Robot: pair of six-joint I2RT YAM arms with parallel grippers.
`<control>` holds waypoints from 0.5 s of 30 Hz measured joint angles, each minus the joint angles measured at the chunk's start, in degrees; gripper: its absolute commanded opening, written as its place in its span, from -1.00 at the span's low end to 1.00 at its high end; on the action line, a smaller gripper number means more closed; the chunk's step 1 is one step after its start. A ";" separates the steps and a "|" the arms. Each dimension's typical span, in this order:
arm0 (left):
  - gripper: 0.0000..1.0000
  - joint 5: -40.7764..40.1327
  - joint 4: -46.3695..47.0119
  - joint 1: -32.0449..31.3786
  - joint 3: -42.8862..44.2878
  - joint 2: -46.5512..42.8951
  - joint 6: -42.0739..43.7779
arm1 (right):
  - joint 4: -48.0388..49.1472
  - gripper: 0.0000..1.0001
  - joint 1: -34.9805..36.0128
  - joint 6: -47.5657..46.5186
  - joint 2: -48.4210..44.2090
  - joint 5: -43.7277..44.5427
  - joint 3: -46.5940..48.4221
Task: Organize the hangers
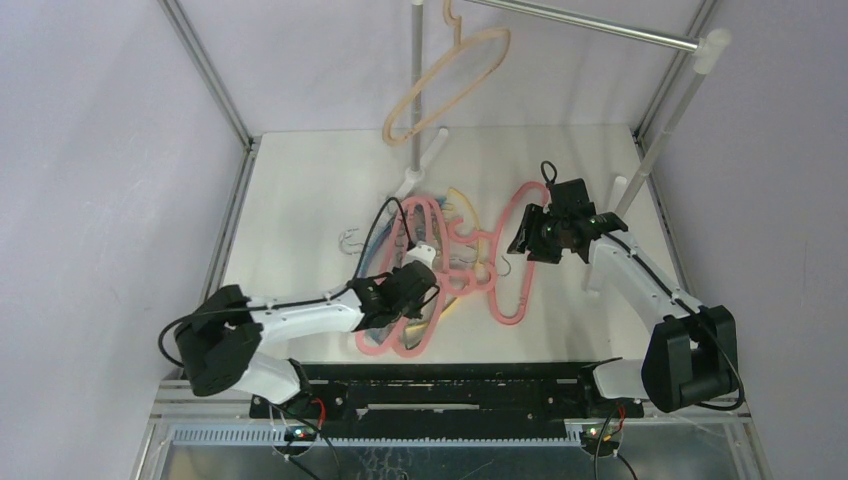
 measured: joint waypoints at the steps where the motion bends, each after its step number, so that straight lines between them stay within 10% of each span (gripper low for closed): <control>1: -0.99 -0.07 -2.29 0.00 0.59 -1.25 0.04 | 0.04 0.18 0.00 0.00 -0.02 0.04 -0.02; 15: -0.99 7.67 -18.05 2.03 17.07 -18.60 2.05 | 0.61 0.17 -2.82 0.22 -4.28 0.94 -0.98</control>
